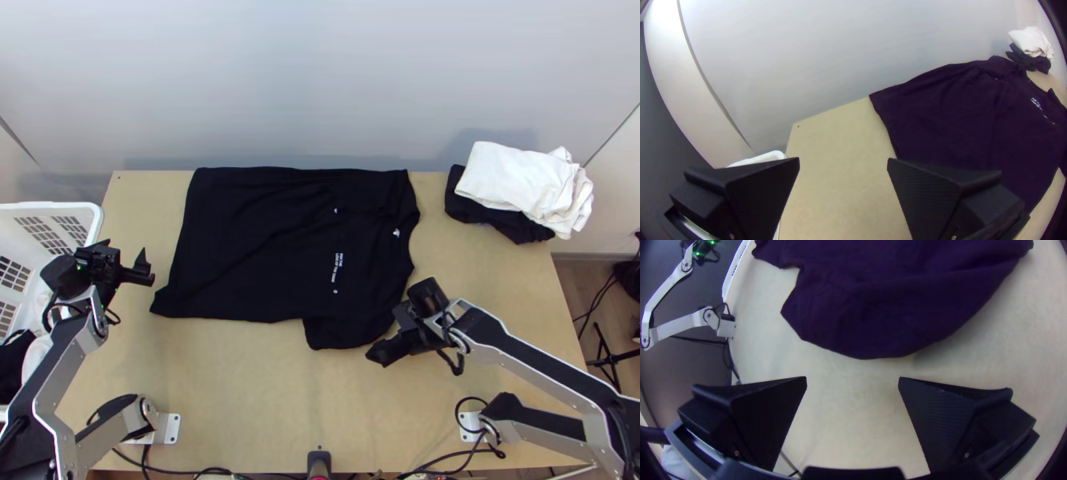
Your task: Fold the t-shirt
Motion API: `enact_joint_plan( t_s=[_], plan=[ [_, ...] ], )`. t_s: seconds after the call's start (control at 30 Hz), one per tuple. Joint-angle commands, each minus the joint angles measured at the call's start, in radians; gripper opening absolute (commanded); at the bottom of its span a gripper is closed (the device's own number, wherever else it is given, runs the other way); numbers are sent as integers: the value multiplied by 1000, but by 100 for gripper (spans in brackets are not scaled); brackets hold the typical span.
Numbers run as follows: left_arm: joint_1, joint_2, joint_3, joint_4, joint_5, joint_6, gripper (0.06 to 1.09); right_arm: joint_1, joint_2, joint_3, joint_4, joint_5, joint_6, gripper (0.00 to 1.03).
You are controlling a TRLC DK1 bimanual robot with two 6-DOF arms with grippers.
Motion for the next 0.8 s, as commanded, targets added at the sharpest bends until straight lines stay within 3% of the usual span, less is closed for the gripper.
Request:
enact_joint_plan(
  t_s=[0.0,0.33,0.4,0.43,0.47,0.5,0.6,0.77],
  plan=[
    [-3,-50,-10,-29,0,-31,102,14,58,-48,215,76,80,90],
    [-6,-67,-21,-33,0,-50,102,17,147,24,266,95,80,87],
    [-6,-67,-23,-33,-1,-52,102,43,152,26,267,147,65,66],
    [-8,-67,-24,-33,-1,-54,102,60,152,24,267,187,50,46],
    [-8,-67,-24,-33,-1,-55,102,67,150,26,267,216,30,20],
    [-9,-67,-23,-33,-3,-55,102,67,150,27,269,227,21,2],
    [-16,-68,-21,-33,-7,-57,102,60,115,35,240,225,10,3],
    [-32,-84,-23,-32,-15,-55,102,17,-74,168,-113,225,-118,3]
  ],
)
